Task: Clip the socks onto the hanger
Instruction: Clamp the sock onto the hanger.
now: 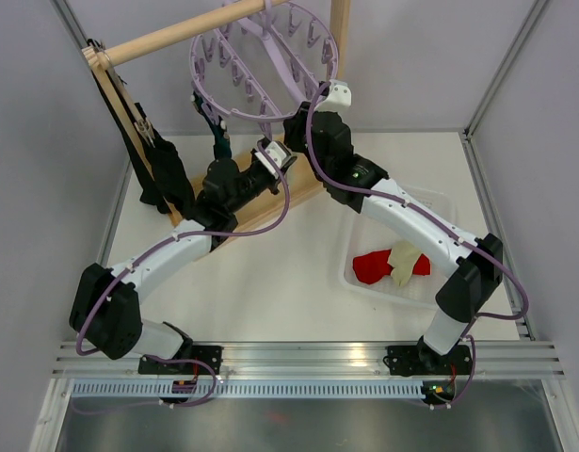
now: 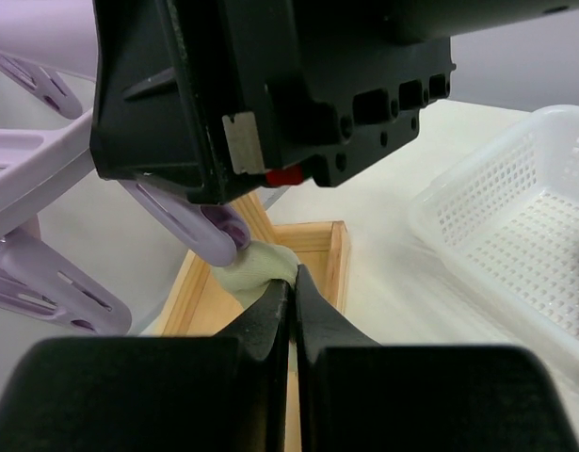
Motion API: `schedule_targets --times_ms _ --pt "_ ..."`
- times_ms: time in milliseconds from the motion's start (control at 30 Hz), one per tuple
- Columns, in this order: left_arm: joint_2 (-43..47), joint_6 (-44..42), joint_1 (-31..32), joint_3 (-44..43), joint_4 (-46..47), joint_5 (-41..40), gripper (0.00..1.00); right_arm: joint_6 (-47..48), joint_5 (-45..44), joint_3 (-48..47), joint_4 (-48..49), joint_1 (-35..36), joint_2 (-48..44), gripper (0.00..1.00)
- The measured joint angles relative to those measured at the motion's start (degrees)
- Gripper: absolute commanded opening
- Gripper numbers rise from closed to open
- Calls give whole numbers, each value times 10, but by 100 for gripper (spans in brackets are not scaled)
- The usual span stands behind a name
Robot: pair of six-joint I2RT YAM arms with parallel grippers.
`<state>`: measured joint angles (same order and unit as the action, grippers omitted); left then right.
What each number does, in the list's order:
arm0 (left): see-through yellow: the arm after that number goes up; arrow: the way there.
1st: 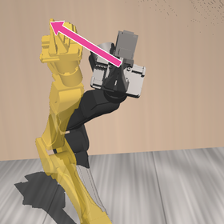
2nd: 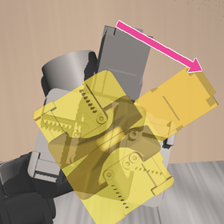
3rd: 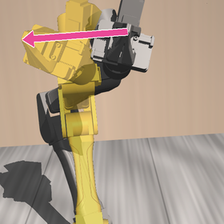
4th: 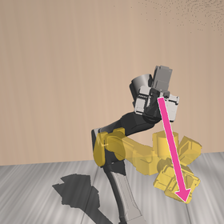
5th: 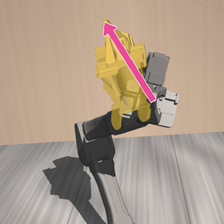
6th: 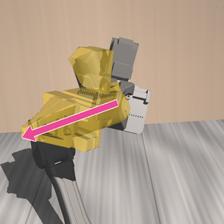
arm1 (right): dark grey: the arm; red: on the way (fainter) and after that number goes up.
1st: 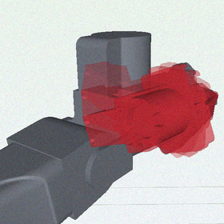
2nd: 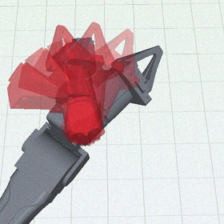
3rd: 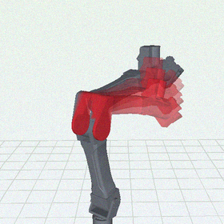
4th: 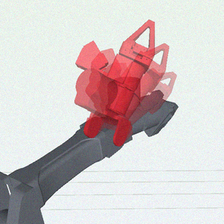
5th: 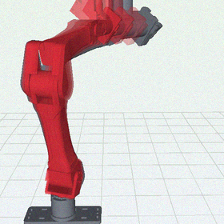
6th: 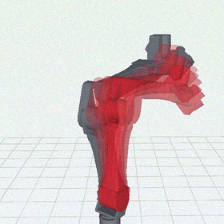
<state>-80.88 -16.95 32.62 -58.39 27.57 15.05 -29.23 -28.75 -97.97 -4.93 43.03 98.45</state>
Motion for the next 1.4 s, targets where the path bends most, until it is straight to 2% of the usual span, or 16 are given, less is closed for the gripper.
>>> schedule_targets --times_ms 367,667,967,1400 --pt "4 1 0 26 13 -11 2 0 -9 -9 -11 0 3 0" --pt "13 10 3 54 69 -47 2 0 -14 -15 -15 0 9 0" --pt "10 15 9 54 108 -60 2 0 -14 -18 -20 0 10 0" --pt "-4 18 10 54 120 -73 2 0 -18 -20 -22 0 10 0"
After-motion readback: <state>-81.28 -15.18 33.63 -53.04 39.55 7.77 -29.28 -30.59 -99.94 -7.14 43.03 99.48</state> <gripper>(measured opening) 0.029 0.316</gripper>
